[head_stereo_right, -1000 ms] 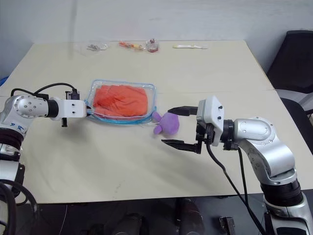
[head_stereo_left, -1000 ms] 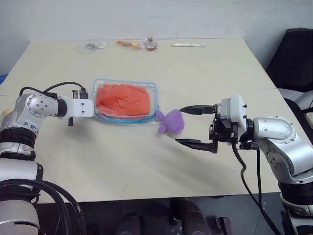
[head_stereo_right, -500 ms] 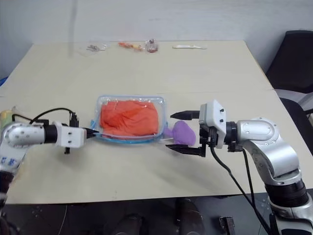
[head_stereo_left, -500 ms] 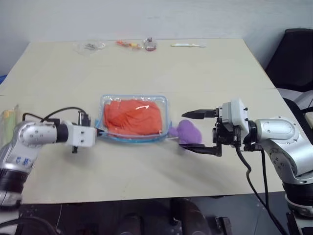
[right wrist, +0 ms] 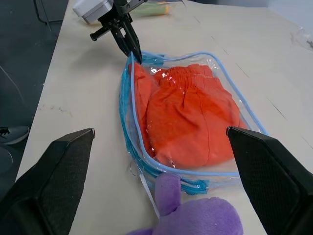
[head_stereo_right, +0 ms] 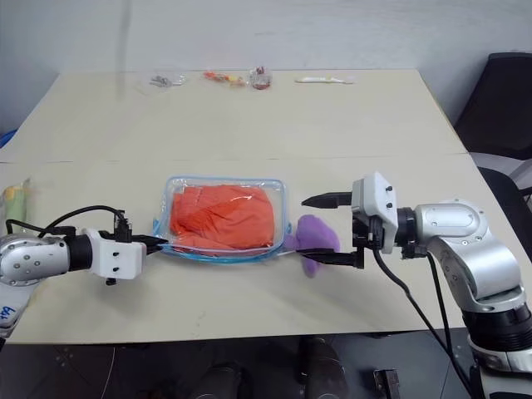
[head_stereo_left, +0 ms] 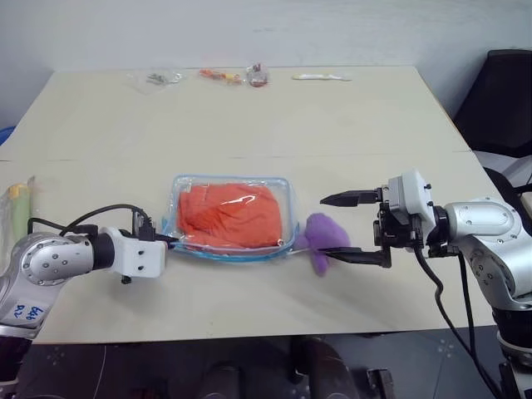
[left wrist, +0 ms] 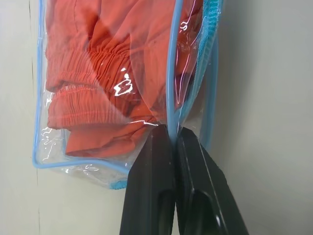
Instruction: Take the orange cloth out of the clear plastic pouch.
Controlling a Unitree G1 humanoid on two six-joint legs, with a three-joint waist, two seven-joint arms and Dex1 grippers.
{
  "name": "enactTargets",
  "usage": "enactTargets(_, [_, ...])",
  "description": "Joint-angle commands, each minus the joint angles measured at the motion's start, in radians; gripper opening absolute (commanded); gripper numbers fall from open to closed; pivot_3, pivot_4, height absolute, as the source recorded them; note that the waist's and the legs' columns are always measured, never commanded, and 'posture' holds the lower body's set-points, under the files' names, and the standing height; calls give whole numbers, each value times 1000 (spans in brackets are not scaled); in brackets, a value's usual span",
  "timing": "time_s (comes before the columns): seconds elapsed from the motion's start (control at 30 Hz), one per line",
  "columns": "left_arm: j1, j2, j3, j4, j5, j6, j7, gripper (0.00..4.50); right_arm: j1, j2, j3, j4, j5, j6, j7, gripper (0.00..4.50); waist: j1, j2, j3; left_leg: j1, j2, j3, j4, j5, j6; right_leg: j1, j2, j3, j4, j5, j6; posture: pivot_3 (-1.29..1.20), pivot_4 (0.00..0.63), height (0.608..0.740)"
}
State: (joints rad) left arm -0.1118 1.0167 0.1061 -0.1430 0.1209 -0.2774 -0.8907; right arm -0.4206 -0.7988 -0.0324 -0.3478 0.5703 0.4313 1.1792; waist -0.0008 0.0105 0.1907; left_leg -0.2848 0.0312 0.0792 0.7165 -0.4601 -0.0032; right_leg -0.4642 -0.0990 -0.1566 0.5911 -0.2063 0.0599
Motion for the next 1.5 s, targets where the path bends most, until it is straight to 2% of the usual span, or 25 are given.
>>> enactTargets(0.03, [-14,8,27,-5,-33,5,0,688,2,-15,-33,-6,0,-15,-10,4500,0,0,0,0,0,0,0,0,0,0,0,0,0,0,0,0,150,740])
enactTargets(0.23, [20,-4,59,-76,-100,103,-8,2547,42,-14,-43,-15,-18,-14,-47,4500,0,0,0,0,0,0,0,0,0,0,0,0,0,0,0,0,150,740])
enactTargets(0.3, [68,-1,112,-170,-234,278,-55,3149,58,-2,-37,-12,-54,-11,-100,4500,0,0,0,0,0,0,0,0,0,0,0,0,0,0,0,0,150,740])
enactTargets(0.37, [106,14,187,-271,-422,516,-95,3149,69,10,-26,-10,-82,-4,-147,4500,-1,0,0,0,0,0,0,0,0,0,0,0,0,0,0,0,150,740])
enactTargets(0.47, [146,79,351,-406,-783,892,-156,3149,89,31,-8,-21,-97,36,-207,4500,-2,0,0,0,1,0,0,0,0,0,0,1,0,0,0,0,150,740])
enactTargets(0.53, [142,112,445,-453,-962,1027,-179,3149,101,44,7,-20,-109,54,-232,4500,-2,1,1,0,1,0,0,0,-1,0,0,1,1,-1,-1,0,150,740])
enactTargets(0.63, [89,140,513,-469,-1144,1145,-136,3149,114,64,30,6,-133,74,-268,4500,0,2,0,0,0,0,0,0,-1,1,0,2,0,-1,-1,0,150,740])
enactTargets(0.73, [23,156,522,-466,-1250,1208,-67,3149,119,85,49,30,-142,96,-288,4500,0,2,0,0,0,-1,1,0,-1,1,1,2,0,-1,-1,0,150,740])
enactTargets(0.9, [-33,155,484,-489,-1270,1222,9,3149,119,113,84,94,-185,75,-303,4500,-4,2,0,0,0,0,-1,0,-2,2,3,3,0,-1,-2,0,150,740])
enactTargets(1.0, [-54,147,462,-491,-1275,1225,45,3179,116,132,76,111,-179,70,-306,3923,-5,2,0,0,0,0,-1,0,-3,2,3,3,0,-1,-2,0,150,740])
enactTargets(1.3, [-82,143,412,-482,-1241,1209,80,3179,123,133,43,64,-156,41,-287,867,-4,2,0,0,0,1,-1,0,-3,2,3,4,0,-1,-2,0,150,740])
enactTargets(1.4, [-78,144,404,-485,-1227,1203,77,3179,121,126,17,34,-133,46,-279,21,-4,2,0,0,0,1,-1,0,-3,1,3,4,0,-1,-2,0,150,740])
enactTargets(1.5, [-88,141,395,-480,-1223,1202,82,3179,111,123,-5,-4,-114,19,-255,21,-4,2,0,0,0,1,-1,0,-3,2,3,4,0,-1,-2,0,150,740])
